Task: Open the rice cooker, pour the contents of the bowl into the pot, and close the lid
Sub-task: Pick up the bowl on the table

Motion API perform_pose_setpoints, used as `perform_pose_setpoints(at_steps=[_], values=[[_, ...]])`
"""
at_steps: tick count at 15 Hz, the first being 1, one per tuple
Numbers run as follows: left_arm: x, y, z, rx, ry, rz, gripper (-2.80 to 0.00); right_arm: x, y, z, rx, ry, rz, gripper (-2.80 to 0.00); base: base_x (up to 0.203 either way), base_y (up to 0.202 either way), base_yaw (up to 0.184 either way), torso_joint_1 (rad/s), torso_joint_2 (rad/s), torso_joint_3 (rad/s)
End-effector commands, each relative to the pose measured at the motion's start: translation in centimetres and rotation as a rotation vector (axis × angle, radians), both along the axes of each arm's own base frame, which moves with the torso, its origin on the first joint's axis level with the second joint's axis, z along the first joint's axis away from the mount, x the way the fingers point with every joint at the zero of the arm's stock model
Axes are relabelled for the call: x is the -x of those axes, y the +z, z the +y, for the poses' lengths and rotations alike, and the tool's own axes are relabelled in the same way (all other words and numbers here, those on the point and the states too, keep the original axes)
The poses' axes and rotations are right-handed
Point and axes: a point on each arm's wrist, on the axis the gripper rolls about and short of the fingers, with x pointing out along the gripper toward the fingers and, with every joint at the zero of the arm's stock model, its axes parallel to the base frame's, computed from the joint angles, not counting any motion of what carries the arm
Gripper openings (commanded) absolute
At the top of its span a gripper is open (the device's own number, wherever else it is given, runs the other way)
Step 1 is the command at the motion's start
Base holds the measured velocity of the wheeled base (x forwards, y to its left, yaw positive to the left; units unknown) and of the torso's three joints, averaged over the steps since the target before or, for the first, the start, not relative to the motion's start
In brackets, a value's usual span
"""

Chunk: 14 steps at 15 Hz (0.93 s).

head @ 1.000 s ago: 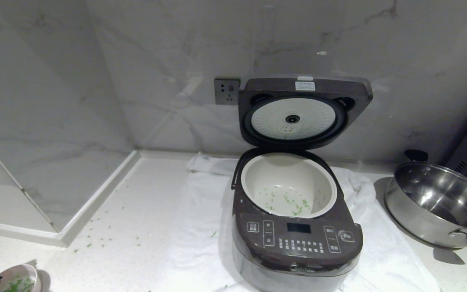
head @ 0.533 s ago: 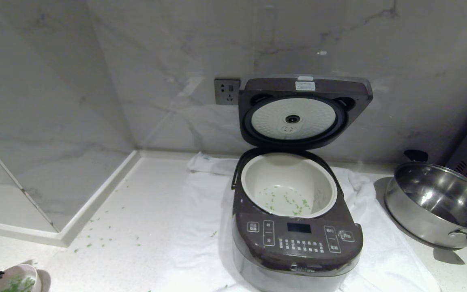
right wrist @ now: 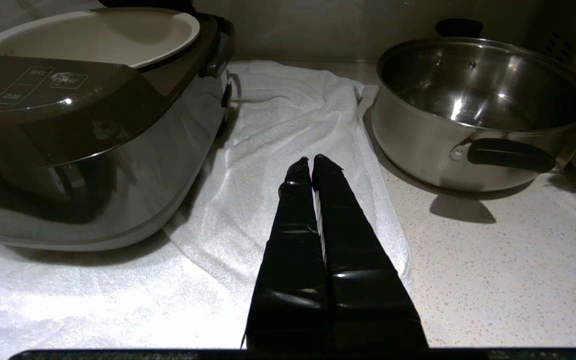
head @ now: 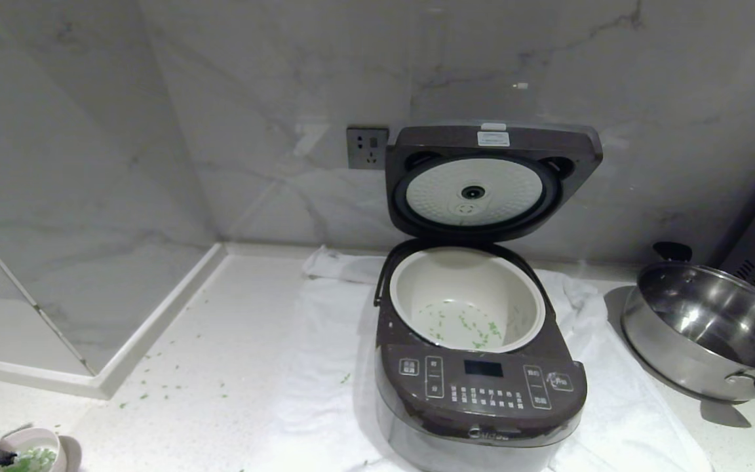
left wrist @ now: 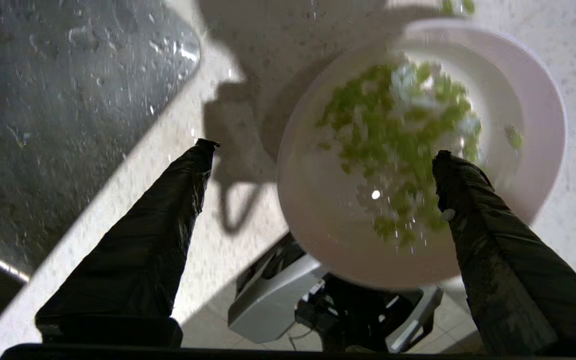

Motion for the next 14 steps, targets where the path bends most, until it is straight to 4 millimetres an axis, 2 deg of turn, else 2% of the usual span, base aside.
perform_pose_setpoints(at_steps=[1, 5, 10, 14], values=[[-0.6, -2.2, 0.6, -0.020, 0.004, 0.018, 0.00, 0.0, 0.0, 0.0, 0.000, 0.000, 0.001, -2.80, 0.000, 0.000, 0.000, 0.000, 0.00, 0.000], [-0.3, -3.1, 1.4, -0.014, 0.029, 0.033, 0.00, 0.0, 0.0, 0.0, 0.000, 0.000, 0.001, -2.80, 0.000, 0.000, 0.000, 0.000, 0.00, 0.000], [0.4, -2.5, 1.5, -0.022, 0.048, 0.024, 0.00, 0.0, 0.0, 0.0, 0.000, 0.000, 0.001, -2.80, 0.000, 0.000, 0.000, 0.000, 0.00, 0.000], [0.7, -2.8, 1.3, 0.001, 0.051, 0.042, 0.00, 0.0, 0.0, 0.0, 0.000, 0.000, 0.001, -2.80, 0.000, 0.000, 0.000, 0.000, 0.00, 0.000]])
